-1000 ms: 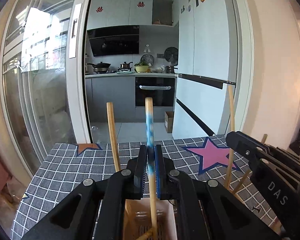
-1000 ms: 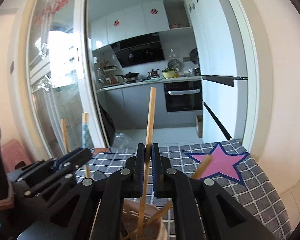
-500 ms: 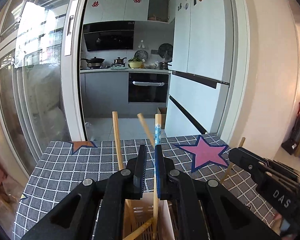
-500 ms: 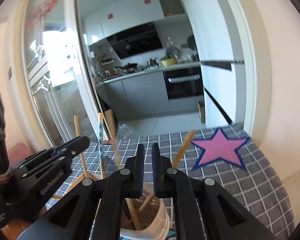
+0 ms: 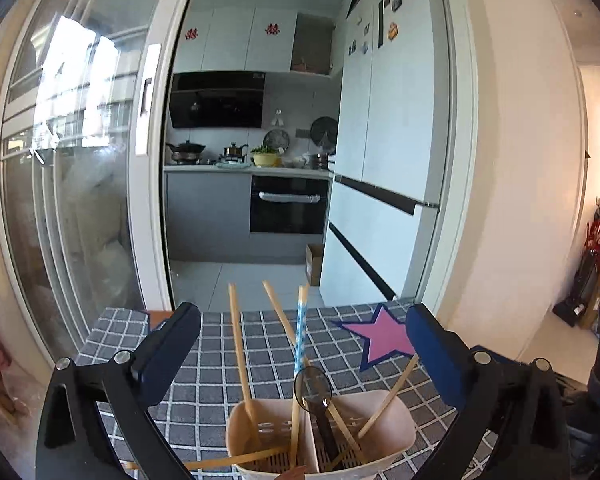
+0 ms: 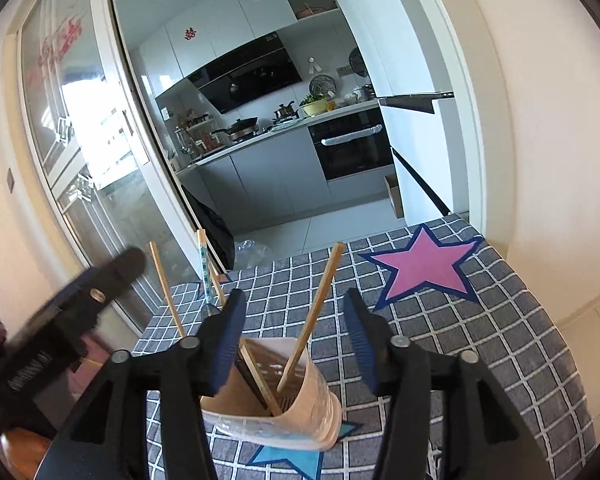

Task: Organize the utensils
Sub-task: 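Lower the chopsticks into the holder and open both tools, then move both tools back down to the remaining spoons on the cloth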

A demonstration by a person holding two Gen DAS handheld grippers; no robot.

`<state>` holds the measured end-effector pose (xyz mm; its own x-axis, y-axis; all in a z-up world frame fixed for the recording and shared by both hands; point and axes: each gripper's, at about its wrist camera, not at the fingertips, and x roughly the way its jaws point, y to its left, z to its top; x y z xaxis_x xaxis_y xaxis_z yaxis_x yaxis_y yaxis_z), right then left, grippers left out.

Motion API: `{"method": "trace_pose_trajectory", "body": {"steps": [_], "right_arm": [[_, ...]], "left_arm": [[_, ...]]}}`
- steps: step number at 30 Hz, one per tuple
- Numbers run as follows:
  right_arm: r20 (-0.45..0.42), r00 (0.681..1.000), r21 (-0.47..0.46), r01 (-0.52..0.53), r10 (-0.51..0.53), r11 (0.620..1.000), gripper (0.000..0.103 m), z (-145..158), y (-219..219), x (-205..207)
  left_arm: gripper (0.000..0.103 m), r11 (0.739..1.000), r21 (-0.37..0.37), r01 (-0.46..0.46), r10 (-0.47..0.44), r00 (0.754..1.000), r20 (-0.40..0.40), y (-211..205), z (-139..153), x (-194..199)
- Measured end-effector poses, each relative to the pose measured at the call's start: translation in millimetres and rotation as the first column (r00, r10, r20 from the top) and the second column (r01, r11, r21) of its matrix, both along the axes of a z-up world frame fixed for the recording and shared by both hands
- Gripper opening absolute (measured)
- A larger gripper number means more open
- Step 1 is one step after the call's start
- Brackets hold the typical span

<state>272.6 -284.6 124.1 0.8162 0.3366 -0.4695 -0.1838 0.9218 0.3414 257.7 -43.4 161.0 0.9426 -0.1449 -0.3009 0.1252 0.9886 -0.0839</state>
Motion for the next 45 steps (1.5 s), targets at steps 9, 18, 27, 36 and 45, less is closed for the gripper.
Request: {"method": "trace_pose_trajectory", "body": {"steps": [9,18,27,36,45], "right_arm": [[-0.035,0.999,0.001,-0.021,0.021,1.0,0.08,12.2,0.2,-31.8],[-0.169,0.985,0.0,-0.042,0.042,0.999,0.08,-17.2,12.5,-64.8],[-0.239,0.97,-0.006,-0.043,0.04,0.999,0.08,-32.2,14.5,-84.7],[-0.266,0.964,0.011,-0.02,0.022,1.0,0.08,-37.6,5.6,-85.7],[-0.261,0.965,0.02,-0.018,0.022,1.0,0.08,-33.1,5.1,-87.1]], "left_arm": [[0.103,0.998,0.047,-0.044,0.045,0.999,-0.029,60.5,13.6,-53.0],[0.103,0.995,0.045,-0.089,0.097,0.966,-0.239,98.9,-39.1,-83.9],[0.093,0.995,-0.092,-0.028,0.0,0.955,-0.296,90.3,-53.7,-45.8],[0.037,0.986,-0.134,0.1,-0.136,0.944,-0.299,76.6,-38.4,8.9],[0.037,0.997,-0.069,0.03,-0.052,0.936,-0.349,81.5,-12.8,81.0]]}}
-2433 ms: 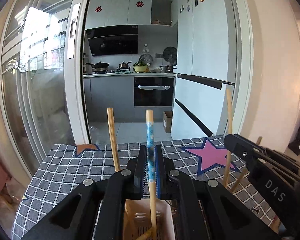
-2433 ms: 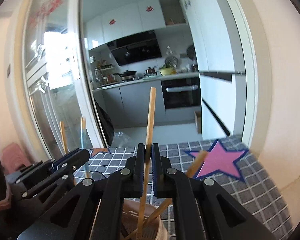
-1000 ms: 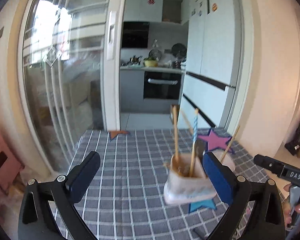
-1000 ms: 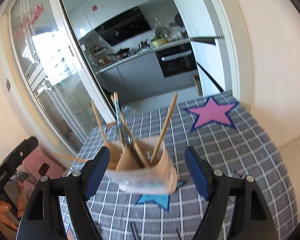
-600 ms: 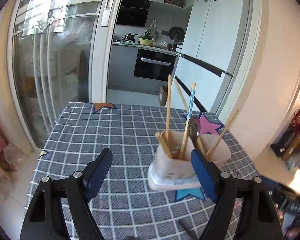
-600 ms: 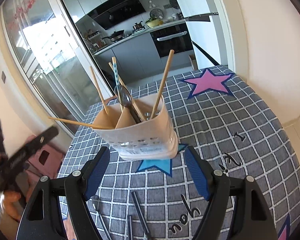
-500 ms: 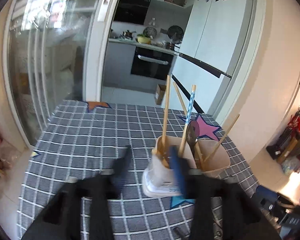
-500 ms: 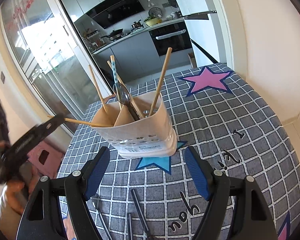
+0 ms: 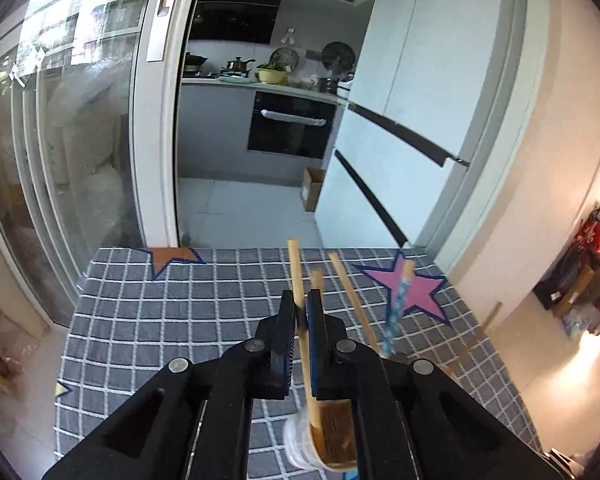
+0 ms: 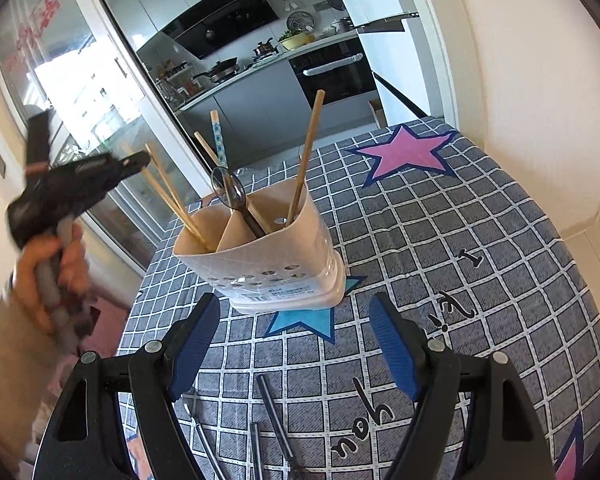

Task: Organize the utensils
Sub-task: 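Move both tools back down to the remaining spoons on the cloth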

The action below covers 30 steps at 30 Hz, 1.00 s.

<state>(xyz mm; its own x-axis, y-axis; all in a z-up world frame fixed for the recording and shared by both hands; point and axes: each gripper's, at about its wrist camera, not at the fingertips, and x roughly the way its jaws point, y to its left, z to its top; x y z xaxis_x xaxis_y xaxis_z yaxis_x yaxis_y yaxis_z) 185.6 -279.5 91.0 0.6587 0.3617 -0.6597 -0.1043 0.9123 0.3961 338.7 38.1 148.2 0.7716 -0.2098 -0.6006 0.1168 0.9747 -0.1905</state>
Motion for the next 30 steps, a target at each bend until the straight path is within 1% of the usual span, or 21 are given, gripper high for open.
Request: {"method": "trace_pose_trajectory", "body": {"steps": [2,3,4,6,7,9,11,13,15,17,19,21,22,23,24,25,27,30], "right_arm": [[0.004,1.0,-0.003,-0.002,0.002,1.0,0.08,1.4,0.2,-0.6],[0.006,1.0,-0.005,-0.003,0.003,1.0,0.08,1.9,0.5,-0.9],[0.009,1.0,-0.007,-0.005,0.005,1.0,0.08,2.2,1.2,-1.4],[0.006,1.0,-0.012,-0.01,0.01,1.0,0.08,1.6,2.5,0.1],[0.004,1.0,-0.015,-0.012,0.012,1.0,0.08,1.3,3.3,0.3],[-0.002,1.0,-0.02,-0.018,0.018,1.0,0.08,0.5,5.7,1.6],[-0.009,1.0,-0.026,-0.027,0.027,0.999,0.08,0.0,9.1,2.7],[-0.023,0.999,-0.034,-0.047,0.046,0.998,0.08,-1.0,14.5,2.9],[-0.046,0.997,-0.053,-0.07,0.067,0.996,0.08,-4.4,20.9,2.8],[-0.084,0.992,-0.074,-0.097,0.091,0.993,0.08,-11.9,29.2,2.7],[-0.132,0.985,-0.092,-0.125,0.112,0.988,0.08,-22.4,37.3,2.0],[-0.176,0.976,-0.117,-0.149,0.127,0.982,0.08,-32.7,44.8,1.1],[-0.205,0.969,-0.134,-0.166,0.136,0.977,0.08,-39.7,49.5,0.1],[-0.229,0.963,-0.145,-0.181,0.146,0.973,0.08,-46.0,53.1,-1.3],[-0.246,0.957,-0.149,-0.195,0.155,0.969,0.08,-51.2,55.3,-3.8],[-0.265,0.95,-0.155,-0.208,0.162,0.966,0.08,-56.9,57.5,-6.7],[-0.298,0.94,-0.172,-0.227,0.168,0.959,0.08,-66.8,60.6,-12.0],[-0.338,0.926,-0.192,-0.245,0.17,0.95,0.08,-76.9,61.4,-19.6]], "left_arm": [[0.043,0.999,0.031,-0.033,0.033,0.999,-0.011,3.5,0.8,4.2],[0.067,0.997,0.044,-0.056,0.056,0.998,-0.006,6.8,1.2,2.4],[0.103,0.996,0.046,-0.072,0.071,0.997,0.008,10.9,1.9,-1.3],[0.103,0.991,0.045,-0.129,0.126,0.99,0.064,19.3,6.2,-13.3],[0.103,0.989,0.048,-0.138,0.133,0.987,0.091,22.7,9.0,-19.6],[0.103,0.988,0.06,-0.14,0.134,0.987,0.088,28.1,11.1,-27.4],[0.103,0.987,0.045,-0.154,0.149,0.985,0.085,37.0,10.8,-40.6],[0.103,0.987,0.034,-0.158,0.155,0.985,0.079,44.2,7.4,-54.9],[0.103,0.987,0.034,-0.157,0.155,0.986,0.053,49.3,-0.4,-72.4],[0.103,0.988,0.021,-0.155,0.155,0.988,-0.011,54.6,-18.1,-89.7],[0.103,0.993,-0.002,-0.12,0.119,0.988,-0.101,54.7,-40.1,-103.9],[0.103,0.992,-0.023,-0.121,0.115,0.975,-0.189,52.8,-66.4,-121.2],[0.103,0.992,-0.038,-0.117,0.104,0.963,-0.25,49.2,-84.6,-132.7],[0.103,0.993,-0.039,-0.115,0.099,0.951,-0.292,46.1,-97.4,-140.5],[0.103,0.993,-0.033,-0.116,0.1,0.944,-0.316,43.2,-106.1,-147.3],[0.103,0.993,-0.018,-0.121,0.106,0.928,-0.358,38.7,-120.5,-156.9],[0.103,0.993,-0.013,-0.114,0.099,0.909,-0.405,33.0,-139.1,-171.3],[0.103,0.996,-0.009,-0.086,0.073,0.892,-0.446,24.3,-156.9,-186.1]]}}
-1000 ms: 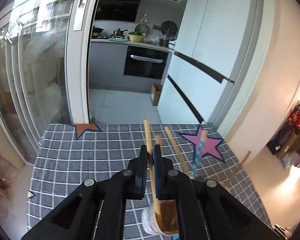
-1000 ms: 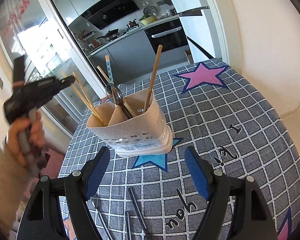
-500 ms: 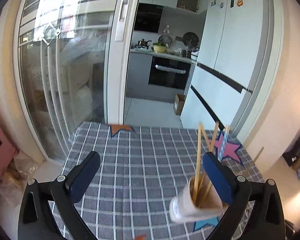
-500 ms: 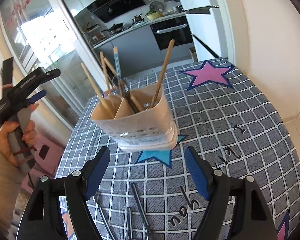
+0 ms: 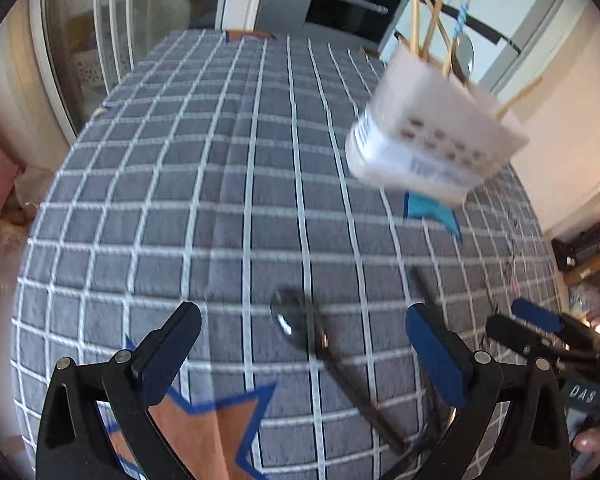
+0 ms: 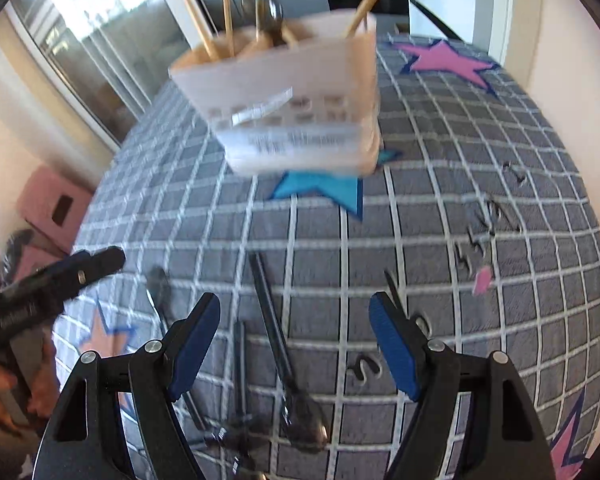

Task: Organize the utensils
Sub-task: 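Move both tools back down to the remaining spoons on the cloth, then grasp a clear plastic spoon with the left tool while the right tool grasps a dark spoon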

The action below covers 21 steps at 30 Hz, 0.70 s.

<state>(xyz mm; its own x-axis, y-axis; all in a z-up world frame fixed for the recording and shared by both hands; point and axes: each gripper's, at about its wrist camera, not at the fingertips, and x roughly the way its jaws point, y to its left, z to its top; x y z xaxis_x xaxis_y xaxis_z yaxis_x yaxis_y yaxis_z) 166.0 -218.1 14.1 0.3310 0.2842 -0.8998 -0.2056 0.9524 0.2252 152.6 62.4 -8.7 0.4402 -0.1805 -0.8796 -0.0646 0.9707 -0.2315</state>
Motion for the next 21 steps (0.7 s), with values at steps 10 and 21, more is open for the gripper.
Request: {"method": "trace_pose_trajectory", "body": {"steps": [10,21], "right_arm": [[-0.062,0.998,-0.068,-0.03,0.026,0.997,0.075,-21.4,5.8,-7.9],[-0.089,0.987,-0.225,-0.149,0.132,0.963,0.056,-38.5,40.4,13.6]], "left_arm": [[0.103,0.996,0.076,0.046,-0.042,0.997,-0.063,-6.0,-20.8,-29.2],[0.103,0.995,0.096,-0.019,0.031,0.992,-0.123,2.4,-34.8,-27.8]]}}
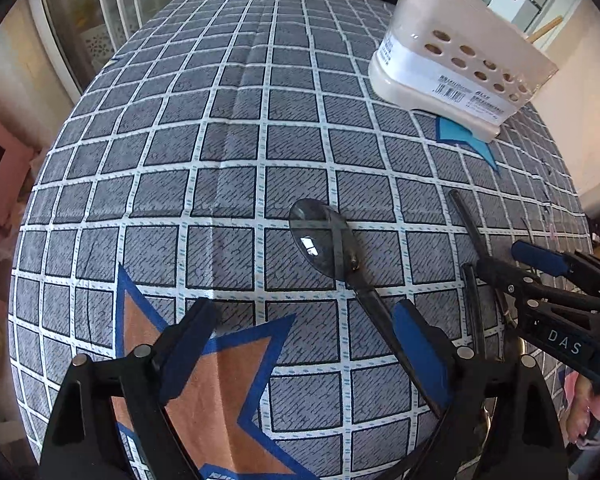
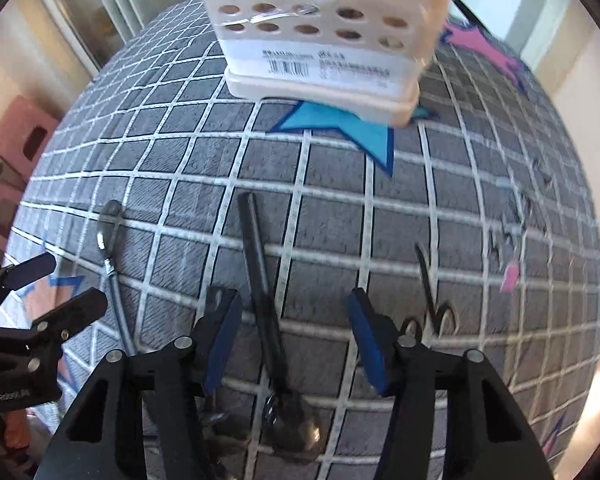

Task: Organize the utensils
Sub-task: 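Grasp a clear plastic spoon with the left tool while the right tool grasps a dark spoon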

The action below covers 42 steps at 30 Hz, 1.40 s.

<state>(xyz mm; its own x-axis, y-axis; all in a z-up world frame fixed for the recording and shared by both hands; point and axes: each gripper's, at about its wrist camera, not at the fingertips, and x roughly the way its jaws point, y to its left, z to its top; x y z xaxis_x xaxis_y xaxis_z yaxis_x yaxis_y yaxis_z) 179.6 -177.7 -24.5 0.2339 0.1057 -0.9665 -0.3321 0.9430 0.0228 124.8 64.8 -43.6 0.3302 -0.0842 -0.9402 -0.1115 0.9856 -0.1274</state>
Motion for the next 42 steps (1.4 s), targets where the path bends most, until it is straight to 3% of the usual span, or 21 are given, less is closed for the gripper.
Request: {"method": "trace_pose_trajectory", "body": {"steps": [9,12,17,28,39,40,42], "right_arm": [[-0.054,0.997,-0.038,-0.05,0.048,0.998,0.053,1.0,9.6,11.5],[-0.057,0.996,-0.034,-0.073,0.071,0.997,0.042,3.2,16.3,12.6],[-0.063,0.993,-0.032,-0.099,0.097,0.995,0.012,2.4,41.8,9.0],[-0.039,0.998,0.075,-0.036,0.039,0.997,0.013,3.7,23.0,-8.3],[-0.002,1.0,0.152,0.016,-0.016,0.988,0.012,19.9,-18.1,-8.6],[0.001,1.0,0.158,0.02,-0.02,0.987,0.012,22.0,-21.6,-9.2],[0.009,1.0,0.169,0.024,-0.026,0.985,0.012,26.4,-27.7,-10.9]], "left_arm": [[0.103,0.999,0.038,-0.023,0.024,1.0,-0.02,-6.8,-3.8,5.7],[0.103,0.998,0.05,-0.027,0.028,0.999,-0.025,-6.3,-3.3,2.9],[0.103,0.997,0.064,-0.031,0.033,0.999,-0.035,-16.6,-3.1,5.4],[0.103,0.994,0.105,0.005,-0.001,0.999,-0.044,-70.7,-5.3,12.4],[0.103,0.998,0.064,-0.024,0.033,0.99,-0.134,-107.1,-1.0,54.9],[0.095,0.997,0.08,-0.018,0.028,0.991,-0.131,-108.5,0.4,57.5],[0.09,0.996,0.088,0.006,0.005,0.992,-0.126,-101.8,3.4,63.7]]}}
